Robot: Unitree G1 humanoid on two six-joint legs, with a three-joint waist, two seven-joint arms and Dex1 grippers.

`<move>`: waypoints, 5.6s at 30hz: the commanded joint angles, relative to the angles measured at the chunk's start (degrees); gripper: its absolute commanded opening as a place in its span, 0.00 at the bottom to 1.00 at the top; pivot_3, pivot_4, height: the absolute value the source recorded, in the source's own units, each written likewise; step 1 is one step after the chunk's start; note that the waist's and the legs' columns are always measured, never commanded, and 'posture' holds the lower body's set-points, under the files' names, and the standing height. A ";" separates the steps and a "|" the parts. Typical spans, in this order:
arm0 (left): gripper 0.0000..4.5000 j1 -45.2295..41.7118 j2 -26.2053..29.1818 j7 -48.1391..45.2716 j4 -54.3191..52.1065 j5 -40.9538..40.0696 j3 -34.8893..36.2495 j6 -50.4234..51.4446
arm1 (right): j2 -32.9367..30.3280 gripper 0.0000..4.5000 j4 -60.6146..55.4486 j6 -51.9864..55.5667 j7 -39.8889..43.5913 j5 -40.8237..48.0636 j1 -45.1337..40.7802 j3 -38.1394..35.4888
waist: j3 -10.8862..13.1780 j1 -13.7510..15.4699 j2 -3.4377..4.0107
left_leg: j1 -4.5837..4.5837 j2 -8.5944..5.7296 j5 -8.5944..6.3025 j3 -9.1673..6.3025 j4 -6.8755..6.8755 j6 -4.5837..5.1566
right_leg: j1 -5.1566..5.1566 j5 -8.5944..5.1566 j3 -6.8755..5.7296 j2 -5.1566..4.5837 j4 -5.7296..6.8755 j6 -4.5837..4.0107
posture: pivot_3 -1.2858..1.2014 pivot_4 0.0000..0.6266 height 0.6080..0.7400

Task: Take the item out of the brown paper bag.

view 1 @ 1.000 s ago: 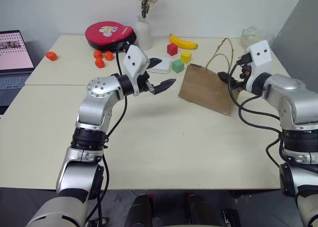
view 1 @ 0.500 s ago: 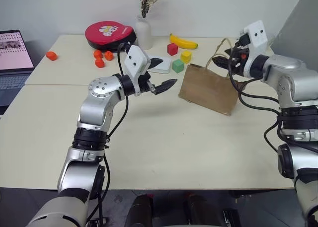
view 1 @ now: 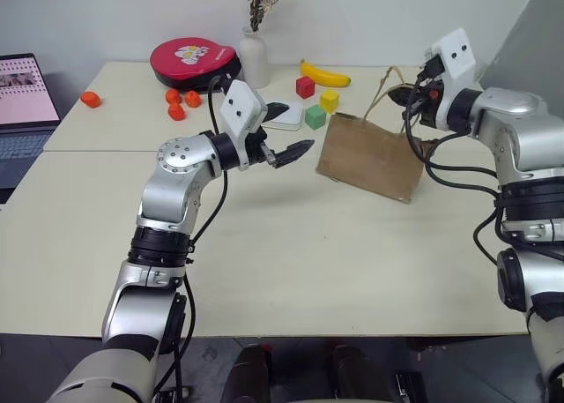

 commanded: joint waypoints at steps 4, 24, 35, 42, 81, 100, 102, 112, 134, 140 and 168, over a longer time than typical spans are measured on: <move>1.00 1.70 2.51 0.01 -5.06 -3.81 3.40 2.44 | 1.58 0.01 2.12 -7.77 7.94 2.18 -6.03 -0.65 | 0.01 -0.37 0.01 | 0.00 0.01 0.00 0.01 -0.02 0.00 | -0.02 0.00 0.00 0.00 0.00 0.00 | 0.52 0.24 1.00; 1.00 5.48 14.27 3.09 -15.60 -14.62 15.41 15.74 | 16.76 0.01 37.03 -30.26 1.22 -4.01 -22.87 -1.34 | 0.10 -1.90 0.15 | 0.00 0.01 0.03 -0.27 -0.04 -0.04 | -0.07 0.00 -0.02 -0.07 0.07 0.00 | 0.52 0.24 1.00; 1.00 9.21 14.87 6.07 -20.52 -16.77 17.34 17.89 | 24.37 0.01 45.86 -32.84 -9.77 -6.10 -28.58 -2.33 | 0.12 -2.41 0.18 | 0.00 0.01 0.17 -0.40 -0.05 -0.30 | -0.07 0.00 -0.08 -0.06 0.14 -0.01 | 0.52 0.24 1.00; 1.00 11.28 15.15 7.79 -23.07 -17.44 18.18 18.91 | 29.10 0.01 49.28 -35.28 -15.64 -7.26 -27.95 -2.81 | 0.13 -2.79 0.20 | 0.00 0.01 0.18 -0.43 -0.06 -0.31 | -0.08 0.00 -0.08 -0.06 0.18 -0.01 | 0.52 0.24 1.00; 1.00 8.81 14.11 7.57 -17.15 -16.04 14.08 13.01 | 27.17 0.01 16.23 -2.35 -6.61 -11.66 -16.25 3.92 | 0.14 -2.87 0.21 | 0.00 -0.02 0.19 -0.58 -0.07 -0.32 | -0.06 0.00 -0.23 -0.03 0.23 -0.01 | 0.52 0.24 1.00; 1.00 3.07 13.86 2.81 -6.51 -14.05 10.52 11.69 | 13.99 0.86 -16.63 16.63 0.81 -3.57 -1.34 1.48 | 0.14 -2.71 0.21 | -0.03 -0.02 0.18 -0.64 -0.07 -0.31 | -0.05 0.00 -0.30 -0.02 0.21 -0.01 | 0.52 0.24 1.00; 1.00 0.83 13.20 1.85 -1.42 -13.61 10.32 10.92 | 13.06 0.99 -23.98 22.50 0.53 0.35 1.35 -1.69 | 0.14 -2.68 0.21 | -0.03 -0.02 0.18 -0.68 -0.07 -0.31 | -0.04 0.00 -0.34 -0.01 0.21 -0.01 | 0.52 0.24 1.00; 1.00 -14.09 8.02 -5.29 22.31 -7.34 5.85 0.25 | 11.41 0.99 -33.91 29.36 -8.26 4.97 6.85 -5.71 | 0.14 -2.51 0.21 | -0.10 -0.17 0.19 -0.76 -0.05 -0.29 | -0.01 0.00 -0.45 0.01 0.14 0.00 | 0.52 0.24 1.00; 1.00 -12.00 11.98 -5.01 17.96 -7.17 11.97 0.05 | 16.00 0.99 -5.37 7.02 -10.26 2.36 -11.53 1.18 | 0.15 -3.07 0.23 | -0.11 -0.05 0.20 -0.72 -0.10 -0.29 | -0.14 0.00 -0.37 0.03 0.18 -0.01 | 0.52 0.24 1.00; 1.00 -8.42 14.53 -2.33 11.30 -8.60 14.95 3.38 | 21.76 0.99 18.19 -9.86 -13.59 -2.03 -20.64 0.84 | 0.17 -3.22 0.25 | -0.10 -0.03 0.21 -0.73 -0.11 -0.30 | -0.21 0.00 -0.39 0.04 0.26 -0.01 | 0.52 0.24 1.00; 1.00 -0.36 16.83 3.91 -3.32 -13.61 18.16 11.24 | 30.76 0.99 51.16 -32.28 -29.02 -8.20 -33.16 -4.19 | 0.19 -3.16 0.29 | -0.10 -0.04 0.30 -0.74 -0.14 -0.45 | -0.23 0.00 -0.39 -0.02 0.40 -0.01 | 0.52 0.24 1.00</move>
